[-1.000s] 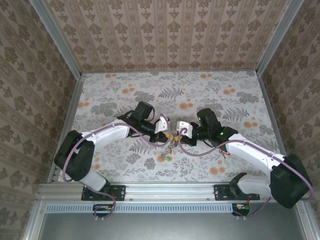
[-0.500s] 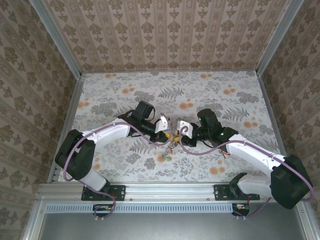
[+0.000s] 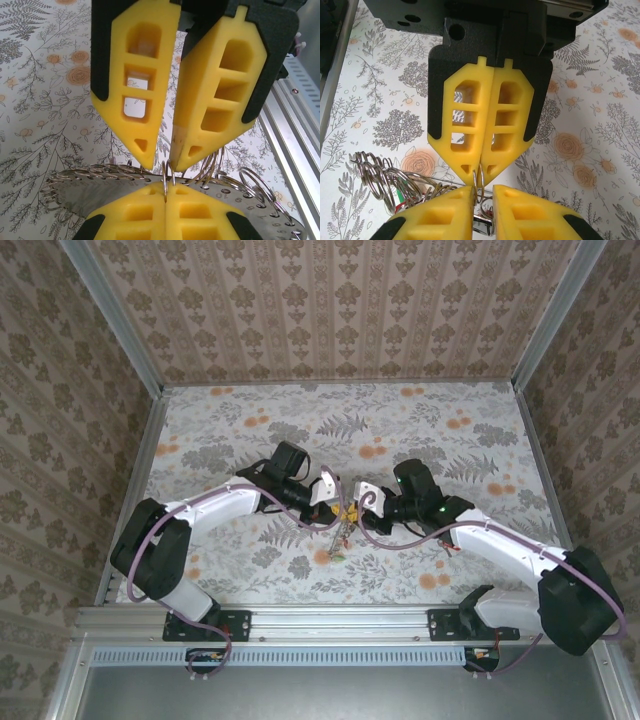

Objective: Put the keys on the keyring

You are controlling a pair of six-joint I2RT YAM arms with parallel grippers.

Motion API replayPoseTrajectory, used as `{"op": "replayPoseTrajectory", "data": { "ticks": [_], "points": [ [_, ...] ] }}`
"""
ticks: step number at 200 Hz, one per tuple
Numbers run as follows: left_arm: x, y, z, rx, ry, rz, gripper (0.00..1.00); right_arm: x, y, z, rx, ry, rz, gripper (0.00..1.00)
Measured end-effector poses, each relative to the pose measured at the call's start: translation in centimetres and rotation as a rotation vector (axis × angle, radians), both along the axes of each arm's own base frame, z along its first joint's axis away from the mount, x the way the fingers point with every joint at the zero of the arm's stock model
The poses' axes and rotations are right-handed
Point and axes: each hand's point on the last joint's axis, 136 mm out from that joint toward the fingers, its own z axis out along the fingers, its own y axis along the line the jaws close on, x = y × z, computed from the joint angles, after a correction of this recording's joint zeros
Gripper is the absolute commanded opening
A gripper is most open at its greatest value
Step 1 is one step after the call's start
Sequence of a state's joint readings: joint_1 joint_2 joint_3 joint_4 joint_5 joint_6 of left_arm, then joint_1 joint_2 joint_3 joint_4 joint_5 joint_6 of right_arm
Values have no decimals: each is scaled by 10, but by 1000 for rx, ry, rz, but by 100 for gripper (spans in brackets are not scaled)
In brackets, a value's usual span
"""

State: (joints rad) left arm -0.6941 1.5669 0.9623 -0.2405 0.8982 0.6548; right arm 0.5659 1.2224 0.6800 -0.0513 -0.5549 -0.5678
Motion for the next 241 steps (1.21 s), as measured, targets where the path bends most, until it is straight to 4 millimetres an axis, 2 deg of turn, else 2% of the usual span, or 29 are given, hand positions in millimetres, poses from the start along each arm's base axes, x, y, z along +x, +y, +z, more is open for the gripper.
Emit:
{"op": "replayPoseTrajectory", "data": {
  "ticks": [31,48,63,96,146,188,241],
  "points": [
    [1,0,1,0,-4,1,0,0,2,-8,-10,23,6,15],
    [2,0,0,2,-4,4,0,1,3,-8,-5,24,8,5],
    [4,0,1,0,-7,8,7,2,3,-7,0,21,4,0],
    [6,1,1,-4,-7,17,13,4,4,-7,18,13,-7,0],
    [10,4,-4,-40,0,34,14,9,3,-7,80,-1,-29,0],
    [12,1,-1,-70,-5,42,14,11,3,-4,109,7,-41,0],
    [14,0,0,-85,-6,51,0,11,2,-5,114,17,-46,0]
  ]
}}
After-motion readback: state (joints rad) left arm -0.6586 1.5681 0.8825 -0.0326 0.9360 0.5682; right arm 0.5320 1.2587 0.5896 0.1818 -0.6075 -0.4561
